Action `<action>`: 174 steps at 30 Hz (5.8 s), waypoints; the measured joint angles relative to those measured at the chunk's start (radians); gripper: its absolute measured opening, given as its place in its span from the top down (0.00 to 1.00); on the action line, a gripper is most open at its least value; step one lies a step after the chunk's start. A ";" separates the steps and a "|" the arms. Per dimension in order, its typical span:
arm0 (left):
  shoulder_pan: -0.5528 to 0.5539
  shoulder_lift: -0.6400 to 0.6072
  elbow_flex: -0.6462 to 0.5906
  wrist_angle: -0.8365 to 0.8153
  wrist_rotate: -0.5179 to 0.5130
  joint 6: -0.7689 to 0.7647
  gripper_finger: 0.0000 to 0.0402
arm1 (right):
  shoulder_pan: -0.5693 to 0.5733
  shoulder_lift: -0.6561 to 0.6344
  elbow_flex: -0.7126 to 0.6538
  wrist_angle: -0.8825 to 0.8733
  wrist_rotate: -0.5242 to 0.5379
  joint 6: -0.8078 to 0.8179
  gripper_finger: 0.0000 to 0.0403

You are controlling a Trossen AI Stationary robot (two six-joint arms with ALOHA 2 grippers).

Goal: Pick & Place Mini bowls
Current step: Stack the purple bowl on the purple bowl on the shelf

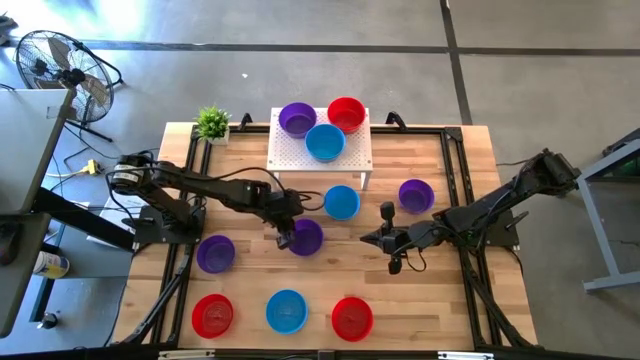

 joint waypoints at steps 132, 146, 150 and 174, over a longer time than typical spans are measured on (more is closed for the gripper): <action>0.062 -0.278 0.276 -0.433 -0.320 0.049 1.00 | -0.001 0.000 0.000 -0.019 0.014 0.010 1.00; 0.661 -0.346 0.275 -0.217 -0.068 0.004 1.00 | -0.001 0.000 0.000 -0.015 0.014 -0.006 1.00; 0.789 -0.297 0.297 -0.050 0.095 -0.049 1.00 | -0.001 0.000 0.000 -0.015 0.014 -0.007 1.00; 0.832 0.007 0.451 -0.141 0.083 -0.042 1.00 | -0.002 0.000 0.000 -0.015 0.007 -0.006 1.00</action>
